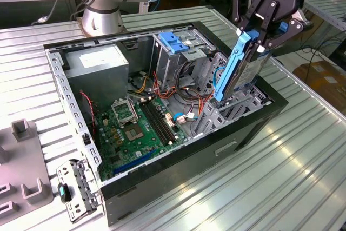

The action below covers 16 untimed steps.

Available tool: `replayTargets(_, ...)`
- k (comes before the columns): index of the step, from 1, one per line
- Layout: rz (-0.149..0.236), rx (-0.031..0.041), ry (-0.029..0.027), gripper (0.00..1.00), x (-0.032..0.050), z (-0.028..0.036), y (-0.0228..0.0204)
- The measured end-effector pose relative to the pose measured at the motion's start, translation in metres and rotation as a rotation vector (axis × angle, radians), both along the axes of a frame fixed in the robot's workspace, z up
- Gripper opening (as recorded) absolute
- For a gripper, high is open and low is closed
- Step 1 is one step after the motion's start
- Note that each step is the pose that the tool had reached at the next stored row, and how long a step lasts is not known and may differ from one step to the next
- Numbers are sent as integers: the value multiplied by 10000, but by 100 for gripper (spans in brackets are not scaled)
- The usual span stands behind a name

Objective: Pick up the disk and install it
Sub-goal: 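Insert the disk into the insertion slot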

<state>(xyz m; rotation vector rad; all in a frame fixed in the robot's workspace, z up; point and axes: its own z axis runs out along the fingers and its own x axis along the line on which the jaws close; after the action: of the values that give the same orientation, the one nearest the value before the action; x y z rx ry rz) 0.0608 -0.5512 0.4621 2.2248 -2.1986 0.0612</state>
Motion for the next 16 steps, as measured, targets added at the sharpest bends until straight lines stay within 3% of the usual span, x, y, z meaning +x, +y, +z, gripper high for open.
replayTargets(16,-112,0,0,37,-9,-136,1)
